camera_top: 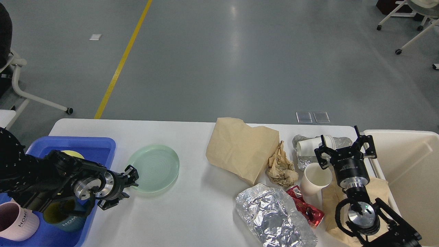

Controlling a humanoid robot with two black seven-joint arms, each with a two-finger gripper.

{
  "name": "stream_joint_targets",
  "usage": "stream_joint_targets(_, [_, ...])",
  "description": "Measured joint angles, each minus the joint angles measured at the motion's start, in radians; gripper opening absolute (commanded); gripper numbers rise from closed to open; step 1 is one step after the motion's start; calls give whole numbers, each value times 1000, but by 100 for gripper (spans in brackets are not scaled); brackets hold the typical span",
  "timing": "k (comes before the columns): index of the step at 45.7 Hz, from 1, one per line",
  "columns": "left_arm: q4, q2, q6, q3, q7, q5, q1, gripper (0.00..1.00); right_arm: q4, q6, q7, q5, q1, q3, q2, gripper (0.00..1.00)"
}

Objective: Tidy desktop
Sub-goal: 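Move the left gripper to the pale green plate and grip its rim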

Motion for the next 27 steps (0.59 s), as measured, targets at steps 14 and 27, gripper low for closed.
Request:
stream_joint_targets(14, [25,2,-5,-36,6,-1,30,24,0,0,0,0,0,0,0,100])
stream_joint_targets(27, [26,0,-9,-37,8,-1,41,8,0,0,0,0,0,0,0,100])
